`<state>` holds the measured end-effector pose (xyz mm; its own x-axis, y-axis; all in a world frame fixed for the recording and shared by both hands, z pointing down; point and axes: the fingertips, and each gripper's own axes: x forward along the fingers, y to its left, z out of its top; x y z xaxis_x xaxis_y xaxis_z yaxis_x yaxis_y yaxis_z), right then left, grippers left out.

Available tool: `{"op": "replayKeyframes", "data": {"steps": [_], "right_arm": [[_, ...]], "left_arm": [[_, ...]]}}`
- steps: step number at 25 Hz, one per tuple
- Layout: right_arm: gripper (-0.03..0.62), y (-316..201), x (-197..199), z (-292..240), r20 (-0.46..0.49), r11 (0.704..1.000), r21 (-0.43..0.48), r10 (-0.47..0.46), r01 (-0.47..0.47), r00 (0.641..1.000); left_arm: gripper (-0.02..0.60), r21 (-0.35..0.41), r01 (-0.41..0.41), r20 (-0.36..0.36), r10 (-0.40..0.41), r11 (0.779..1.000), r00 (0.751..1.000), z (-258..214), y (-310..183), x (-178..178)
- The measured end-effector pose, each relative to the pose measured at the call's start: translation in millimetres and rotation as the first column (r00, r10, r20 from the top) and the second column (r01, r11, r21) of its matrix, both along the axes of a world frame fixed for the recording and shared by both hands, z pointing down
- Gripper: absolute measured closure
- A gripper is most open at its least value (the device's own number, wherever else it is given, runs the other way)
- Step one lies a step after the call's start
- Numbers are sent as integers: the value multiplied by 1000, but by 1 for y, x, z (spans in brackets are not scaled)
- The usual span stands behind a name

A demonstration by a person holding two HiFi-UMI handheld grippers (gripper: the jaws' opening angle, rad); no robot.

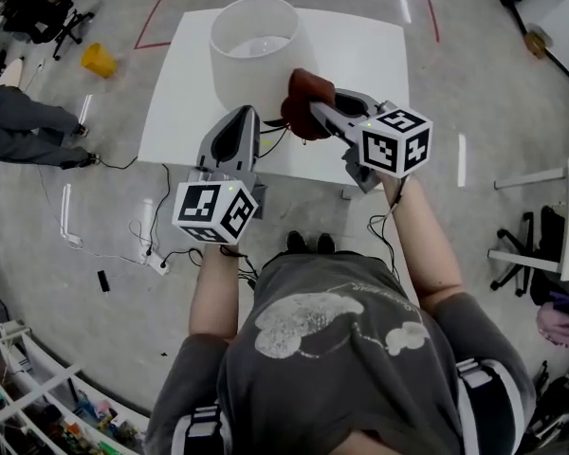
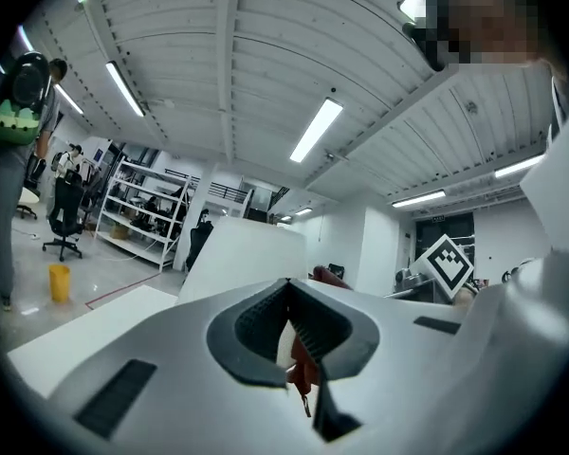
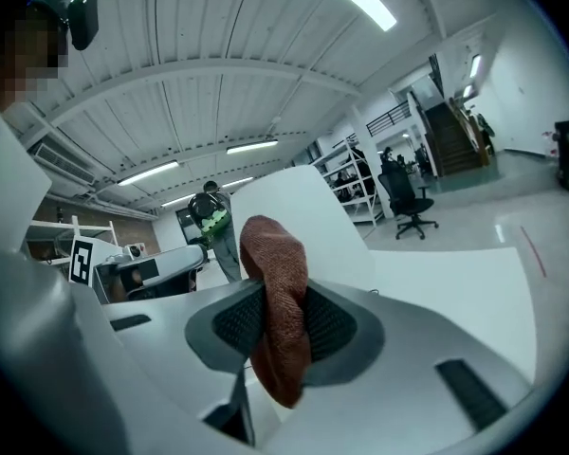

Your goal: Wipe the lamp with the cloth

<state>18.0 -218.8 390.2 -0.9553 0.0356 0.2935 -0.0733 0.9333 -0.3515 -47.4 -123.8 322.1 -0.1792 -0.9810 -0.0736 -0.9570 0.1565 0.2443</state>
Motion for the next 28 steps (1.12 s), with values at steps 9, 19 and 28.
{"op": "replayKeyframes", "data": {"steps": [9,19,28], "right_arm": [[502,-22,25,39,-45,999,-38,1,-3,999],[502,-43,37,70,-87,978,-90,-196,188,977],[502,-63,41,26,17,935,-57,-349,349,937]], "left_arm": [[574,-65,15,-52,-19,998,998,45,-22,29],[574,-116,198,-52,-205,973,977,61,-45,54],[574,-54,350,-10,-351,935,936,22,-57,78]]}}
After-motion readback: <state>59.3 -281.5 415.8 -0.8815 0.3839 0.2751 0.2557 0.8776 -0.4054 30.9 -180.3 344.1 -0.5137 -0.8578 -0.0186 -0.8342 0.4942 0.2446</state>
